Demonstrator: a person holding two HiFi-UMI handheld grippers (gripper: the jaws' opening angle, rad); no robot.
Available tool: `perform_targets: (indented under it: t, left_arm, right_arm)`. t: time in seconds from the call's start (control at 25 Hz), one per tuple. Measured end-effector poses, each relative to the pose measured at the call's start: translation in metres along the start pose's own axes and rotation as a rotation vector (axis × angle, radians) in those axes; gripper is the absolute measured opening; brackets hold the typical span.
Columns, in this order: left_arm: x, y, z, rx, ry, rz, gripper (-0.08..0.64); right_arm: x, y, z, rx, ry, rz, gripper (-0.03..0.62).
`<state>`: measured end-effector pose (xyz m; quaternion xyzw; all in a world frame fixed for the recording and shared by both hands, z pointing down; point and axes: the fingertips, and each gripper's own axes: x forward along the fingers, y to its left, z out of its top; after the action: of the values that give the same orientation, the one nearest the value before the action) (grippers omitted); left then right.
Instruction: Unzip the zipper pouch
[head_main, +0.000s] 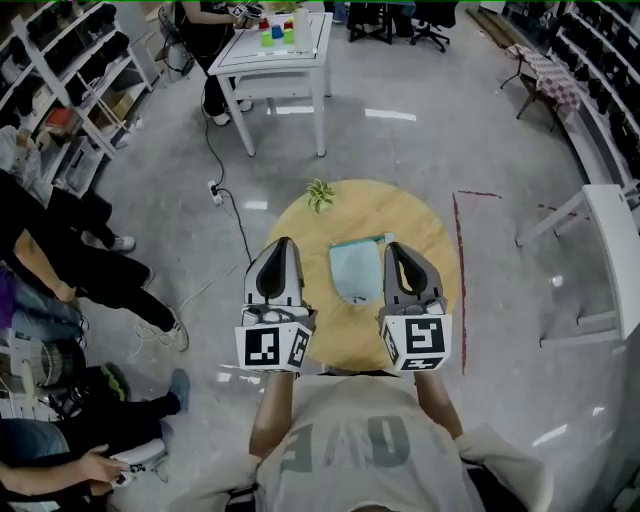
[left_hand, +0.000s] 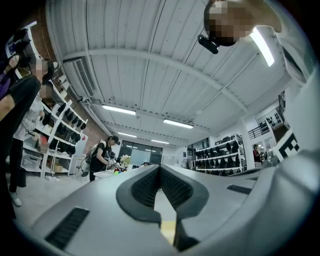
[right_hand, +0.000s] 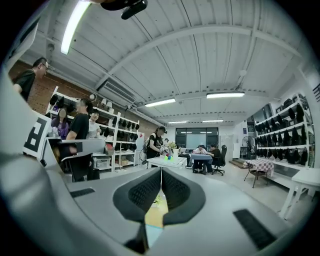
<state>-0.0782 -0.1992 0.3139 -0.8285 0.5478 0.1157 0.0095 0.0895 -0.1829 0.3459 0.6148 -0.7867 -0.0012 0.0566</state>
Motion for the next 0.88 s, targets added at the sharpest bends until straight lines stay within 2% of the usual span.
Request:
perform_targets:
  t: [0.52,0.6,0.76,0.88]
  left_arm:
    - [-0.003,0.027,-0.01,-0.016,0.027,0.066,0.029]
    - [-0.002,0.031,-0.011,-0.02,0.031,0.075,0.029]
    - [-0.002,0.043,-0.015,-0.028,0.042,0.099,0.029]
    - [-0.005,0.054,-0.023,-0.039,0.055,0.124,0.029]
  right_arm:
    - [0.032,0.028,-0.02,0.031,0.098,0.099,0.04]
    - [0.044,0.034,-0.027,0.027,0.136,0.123,0.106]
    - [0.072,0.05,-0.055,-0.002,0.236,0.154,0.164]
    - [0.095,0.063,-0.086,-0.023,0.327,0.162,0.184]
